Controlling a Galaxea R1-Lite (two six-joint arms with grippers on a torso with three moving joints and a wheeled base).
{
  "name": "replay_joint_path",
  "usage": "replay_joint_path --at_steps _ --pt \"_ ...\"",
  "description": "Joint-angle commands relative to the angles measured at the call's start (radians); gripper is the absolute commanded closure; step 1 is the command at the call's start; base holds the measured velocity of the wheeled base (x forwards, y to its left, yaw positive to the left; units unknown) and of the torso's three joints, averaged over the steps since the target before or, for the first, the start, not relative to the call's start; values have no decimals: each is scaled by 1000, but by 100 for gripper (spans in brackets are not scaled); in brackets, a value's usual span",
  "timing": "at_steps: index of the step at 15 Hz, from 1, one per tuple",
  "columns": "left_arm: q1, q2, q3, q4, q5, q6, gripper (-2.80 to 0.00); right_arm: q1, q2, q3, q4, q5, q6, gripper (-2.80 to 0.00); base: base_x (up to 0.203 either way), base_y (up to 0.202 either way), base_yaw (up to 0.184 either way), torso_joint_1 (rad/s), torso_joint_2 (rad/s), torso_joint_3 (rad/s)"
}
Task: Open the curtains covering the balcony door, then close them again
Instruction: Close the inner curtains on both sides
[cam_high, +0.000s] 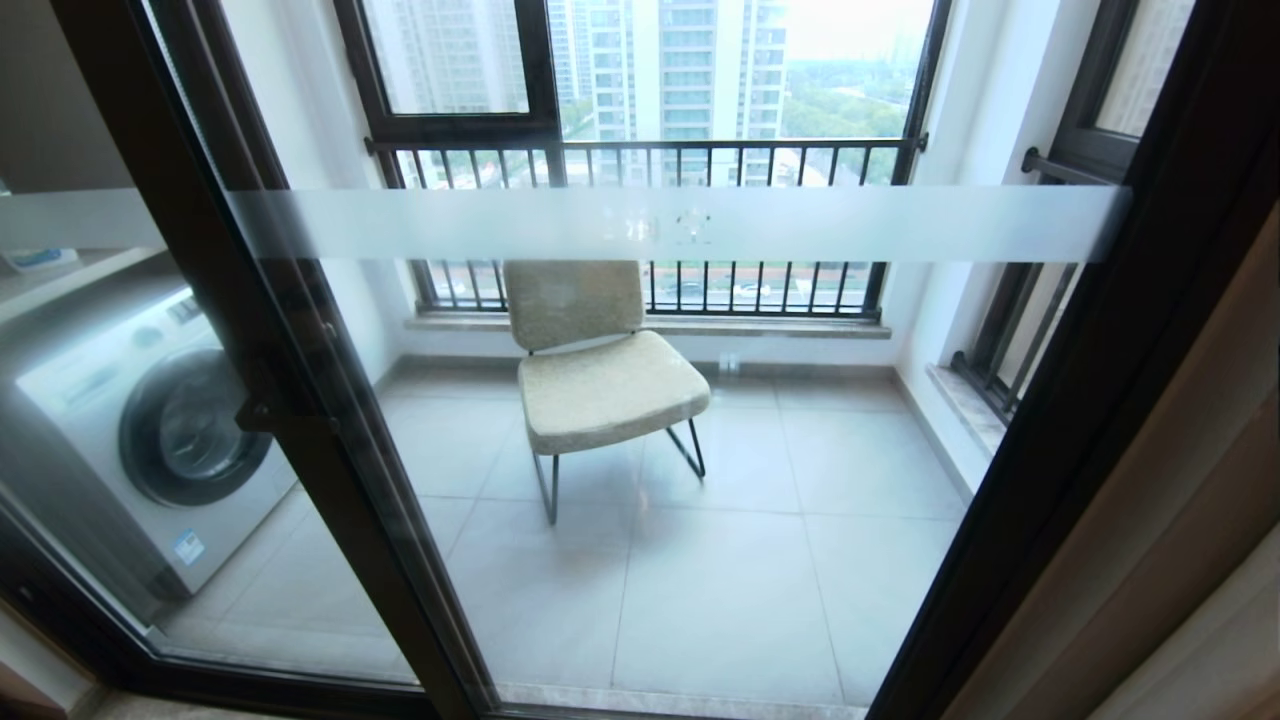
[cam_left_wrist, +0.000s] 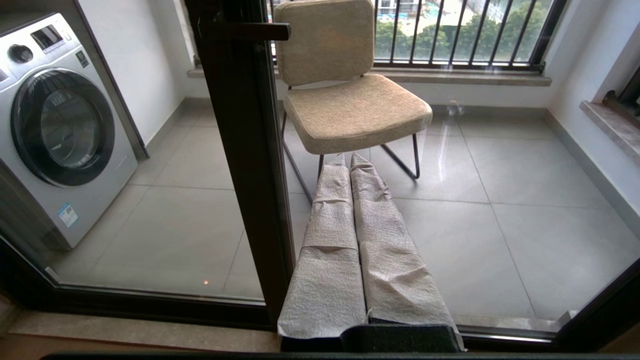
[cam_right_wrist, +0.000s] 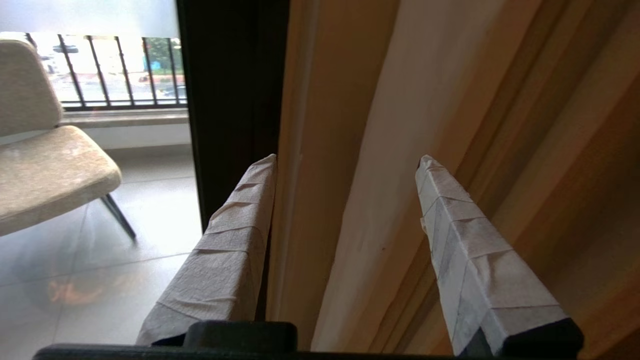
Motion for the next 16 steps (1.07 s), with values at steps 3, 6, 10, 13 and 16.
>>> replay_joint_path --at_steps 3,6,10,13,16 --pt "1 0 0 0 0 0 0 -19 43 18 -109 -135 -5 -280 0 0 0 0 0 0" --pt "0 0 0 0 0 0 0 -20 101 28 -229 -222 -6 -280 0 0 0 0 0 0" --pt "0 0 0 0 0 0 0 -22 238 31 -372 -301 -5 -280 0 0 0 0 0 0" --pt "0 0 0 0 0 0 0 -23 332 31 -412 -299 3 -280 0 0 0 0 0 0" --pt "0 0 0 0 0 0 0 -21 401 23 -457 -293 20 -280 0 0 0 0 0 0"
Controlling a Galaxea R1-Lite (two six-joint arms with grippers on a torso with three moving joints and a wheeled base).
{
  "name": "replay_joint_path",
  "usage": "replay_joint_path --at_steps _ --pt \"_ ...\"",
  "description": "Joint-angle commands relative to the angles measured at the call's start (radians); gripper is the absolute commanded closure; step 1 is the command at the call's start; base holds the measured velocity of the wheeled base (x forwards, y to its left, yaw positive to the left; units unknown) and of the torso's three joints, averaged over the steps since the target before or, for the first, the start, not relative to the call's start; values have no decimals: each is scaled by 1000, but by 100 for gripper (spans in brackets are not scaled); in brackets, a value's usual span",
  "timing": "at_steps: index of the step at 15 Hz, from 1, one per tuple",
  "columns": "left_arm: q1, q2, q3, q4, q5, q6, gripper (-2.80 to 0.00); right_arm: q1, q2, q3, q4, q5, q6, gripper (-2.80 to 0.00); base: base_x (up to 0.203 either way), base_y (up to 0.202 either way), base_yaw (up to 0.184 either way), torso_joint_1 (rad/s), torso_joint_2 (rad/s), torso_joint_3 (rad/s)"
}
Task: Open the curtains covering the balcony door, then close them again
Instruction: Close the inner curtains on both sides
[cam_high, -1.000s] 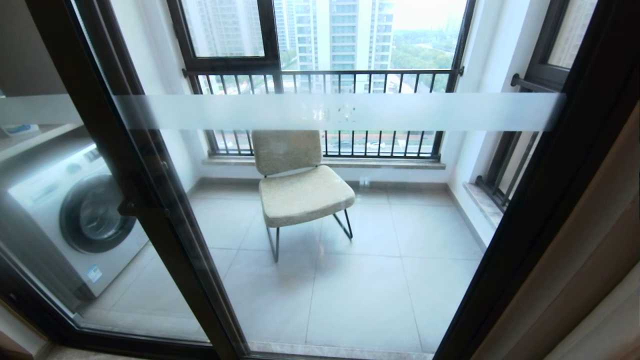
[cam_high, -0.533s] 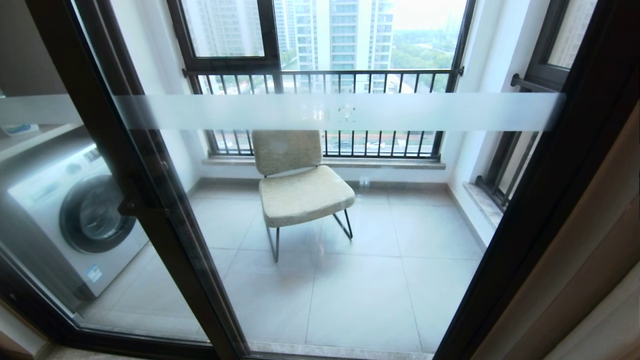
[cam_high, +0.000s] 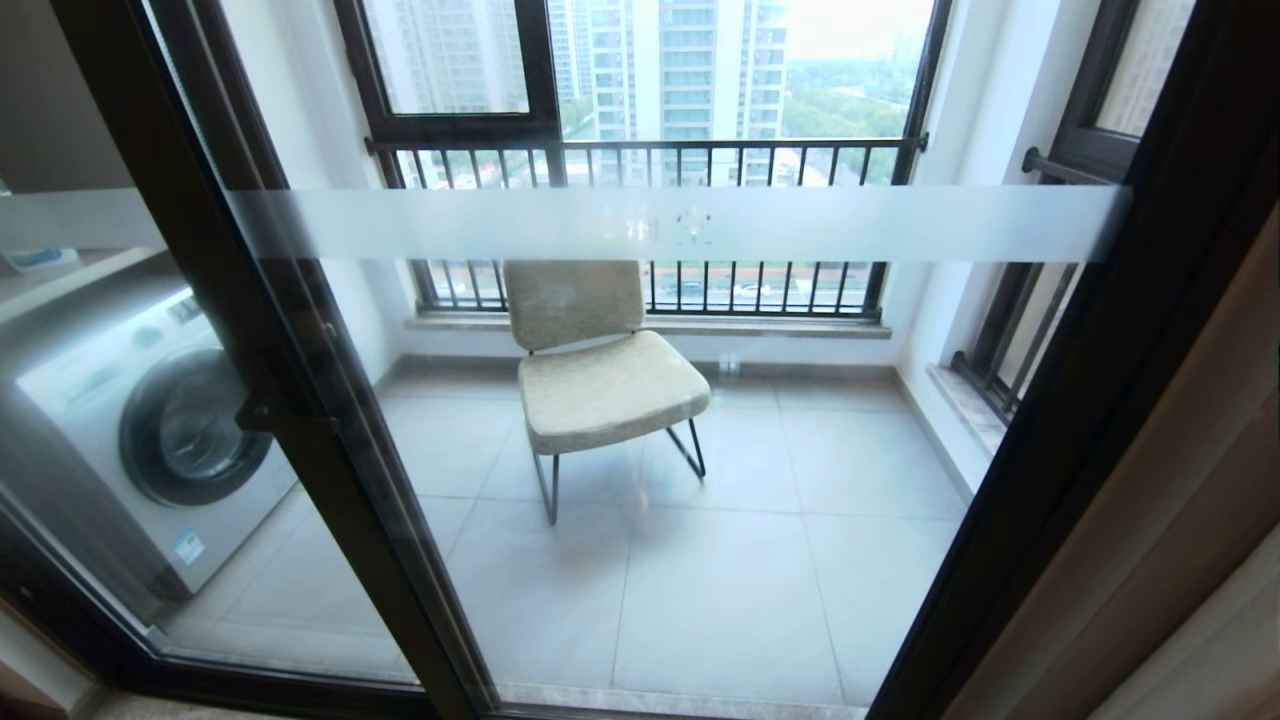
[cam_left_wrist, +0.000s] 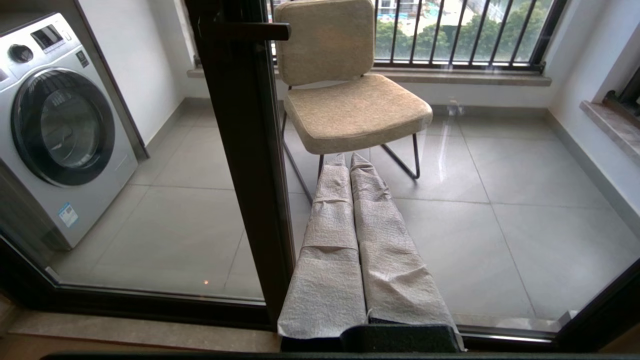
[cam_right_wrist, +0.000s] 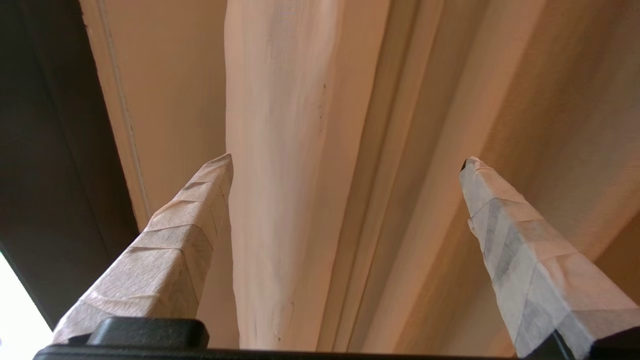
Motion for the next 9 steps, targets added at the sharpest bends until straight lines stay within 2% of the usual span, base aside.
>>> replay_joint_path --at_steps 1,4,9 --pt "0 0 0 0 0 0 0 5 90 -2 -59 5 14 -280 0 0 0 0 0 0" --pt "0 0 0 0 0 0 0 9 150 -11 -129 92 52 -280 0 0 0 0 0 0" --pt "0 0 0 0 0 0 0 9 243 -44 -225 173 56 -280 0 0 0 0 0 0"
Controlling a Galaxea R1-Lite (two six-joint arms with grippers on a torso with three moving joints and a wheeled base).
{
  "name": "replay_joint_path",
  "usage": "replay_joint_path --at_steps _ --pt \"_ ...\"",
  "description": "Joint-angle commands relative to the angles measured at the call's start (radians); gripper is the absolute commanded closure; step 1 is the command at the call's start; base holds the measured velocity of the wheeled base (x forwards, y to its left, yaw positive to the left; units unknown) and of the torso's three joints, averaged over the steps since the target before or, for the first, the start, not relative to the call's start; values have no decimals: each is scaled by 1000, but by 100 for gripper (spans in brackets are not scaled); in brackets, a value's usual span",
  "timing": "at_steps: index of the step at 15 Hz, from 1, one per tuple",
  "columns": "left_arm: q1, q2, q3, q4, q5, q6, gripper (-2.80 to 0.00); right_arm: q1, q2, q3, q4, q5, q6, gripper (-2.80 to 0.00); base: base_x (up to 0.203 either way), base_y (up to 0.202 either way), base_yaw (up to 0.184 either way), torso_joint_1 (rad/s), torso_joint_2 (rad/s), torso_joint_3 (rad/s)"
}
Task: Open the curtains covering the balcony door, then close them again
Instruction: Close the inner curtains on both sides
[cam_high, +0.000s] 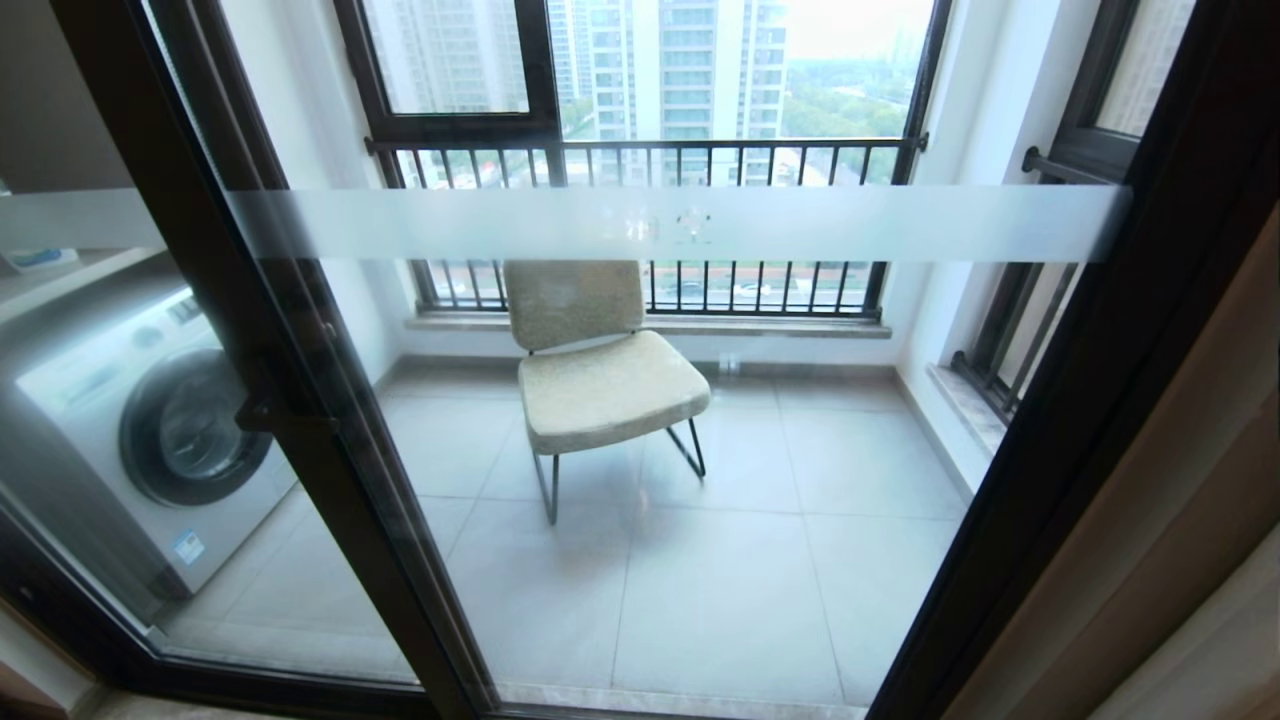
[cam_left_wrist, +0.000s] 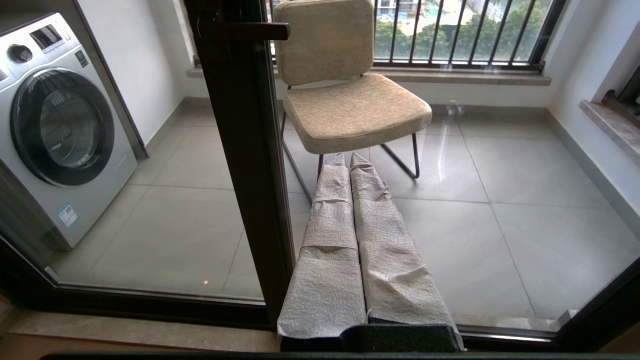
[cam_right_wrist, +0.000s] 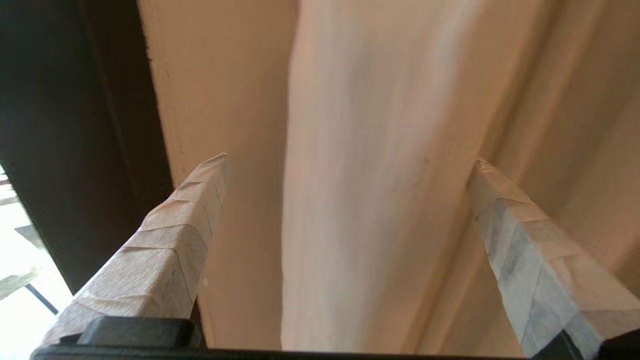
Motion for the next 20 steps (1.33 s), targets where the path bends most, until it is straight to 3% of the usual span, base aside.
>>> replay_joint_path --at_steps 1,2,3,8,11,16,20 --pt "0 0 0 -1 1 0 0 0 73 -9 -66 26 -1 -280 0 0 0 0 0 0" --pt "0 0 0 -1 1 0 0 0 90 -16 -94 32 -1 -67 0 0 0 0 0 0" --pt "0 0 0 -1 1 0 0 0 100 -23 -103 35 -1 0 0 0 0 0 0 0" --pt "0 0 0 -1 1 0 0 3 116 -47 -105 43 9 0 0 0 0 0 0 0" --pt "0 0 0 -1 1 0 0 74 110 -77 -104 68 40 0 0 0 0 0 0 0" --pt "0 0 0 -1 1 0 0 285 66 -86 -103 67 37 0 0 0 0 0 0 0" --pt "1 0 0 -1 1 0 0 524 17 -84 -95 64 17 0 0 0 0 0 0 0"
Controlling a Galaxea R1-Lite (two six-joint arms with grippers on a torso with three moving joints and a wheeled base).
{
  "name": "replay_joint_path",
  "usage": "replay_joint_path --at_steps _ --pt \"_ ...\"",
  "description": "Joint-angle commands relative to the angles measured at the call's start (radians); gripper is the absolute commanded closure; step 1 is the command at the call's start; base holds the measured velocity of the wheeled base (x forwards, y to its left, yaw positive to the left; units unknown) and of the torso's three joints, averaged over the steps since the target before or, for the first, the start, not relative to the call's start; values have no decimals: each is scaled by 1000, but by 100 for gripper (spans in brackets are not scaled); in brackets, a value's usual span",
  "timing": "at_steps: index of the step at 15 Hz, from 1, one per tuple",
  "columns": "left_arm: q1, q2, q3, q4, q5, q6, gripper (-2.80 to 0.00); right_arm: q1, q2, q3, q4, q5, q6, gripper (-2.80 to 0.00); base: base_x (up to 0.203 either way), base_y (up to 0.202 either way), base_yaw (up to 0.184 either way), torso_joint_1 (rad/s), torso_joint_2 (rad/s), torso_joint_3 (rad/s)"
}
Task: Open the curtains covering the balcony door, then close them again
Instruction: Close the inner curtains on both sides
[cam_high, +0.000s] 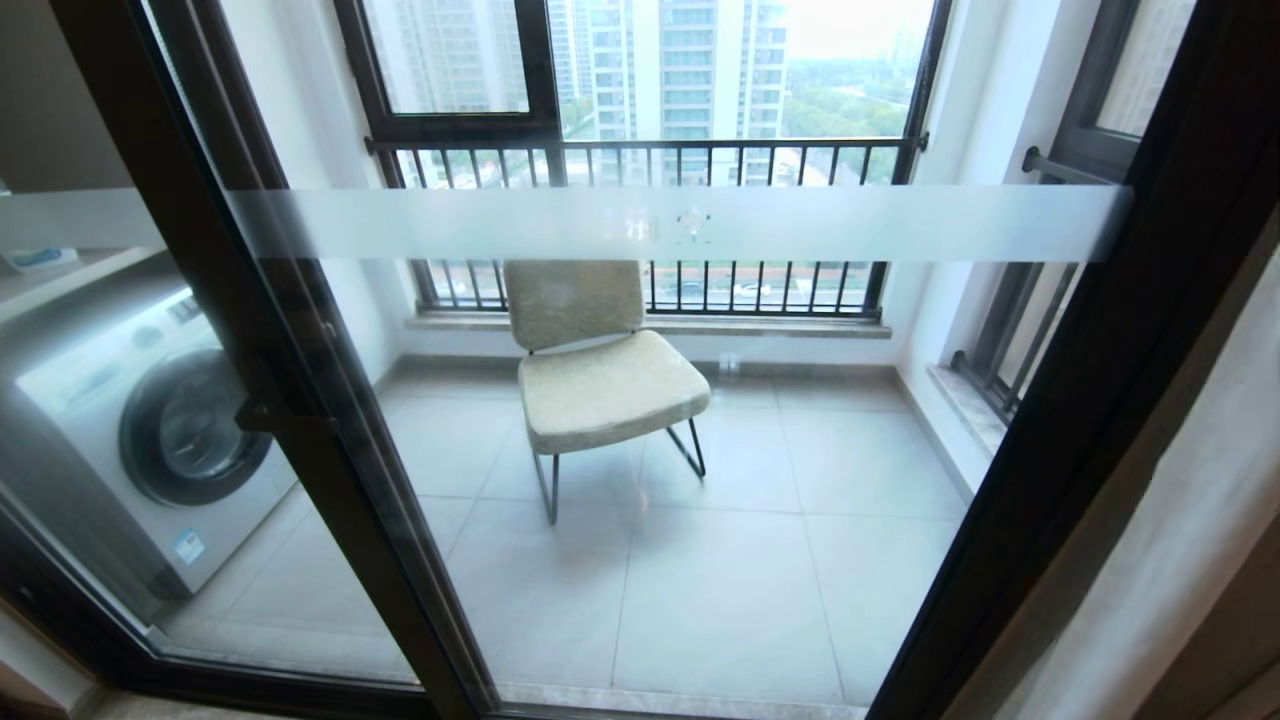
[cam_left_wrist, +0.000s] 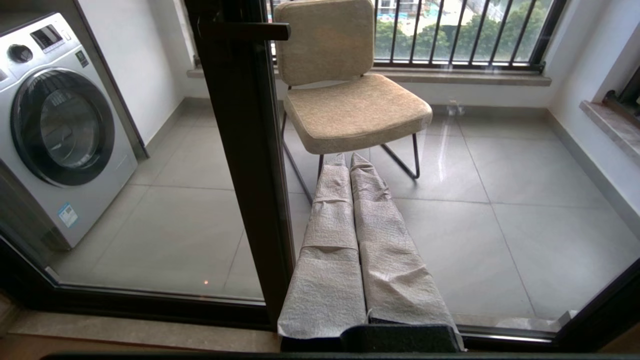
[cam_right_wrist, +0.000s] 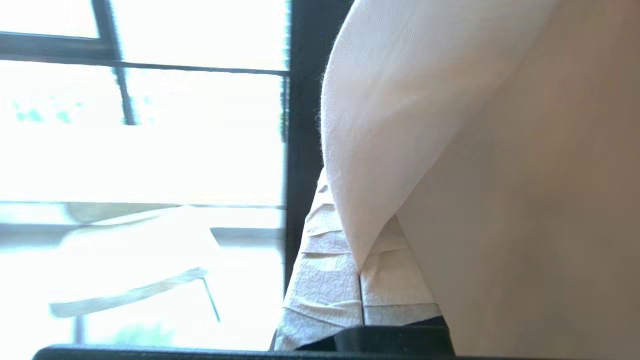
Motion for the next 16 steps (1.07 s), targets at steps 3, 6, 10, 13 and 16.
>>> replay_joint_path --at_steps 3,6,10,13,16 --pt "0 0 0 0 0 0 0 262 -41 2 -5 -1 -79 0 0 0 0 0 0 0" --pt "0 0 0 0 0 0 0 301 -38 2 2 -1 -93 0 0 0 0 0 0 0" --pt "0 0 0 0 0 0 0 286 -56 10 -1 -4 -91 0 0 0 0 0 0 0" --pt "0 0 0 0 0 0 0 282 -85 38 10 -4 -85 0 0 0 0 0 0 0" --pt "0 0 0 0 0 0 0 259 -78 41 10 -2 -84 0 0 0 0 0 0 0"
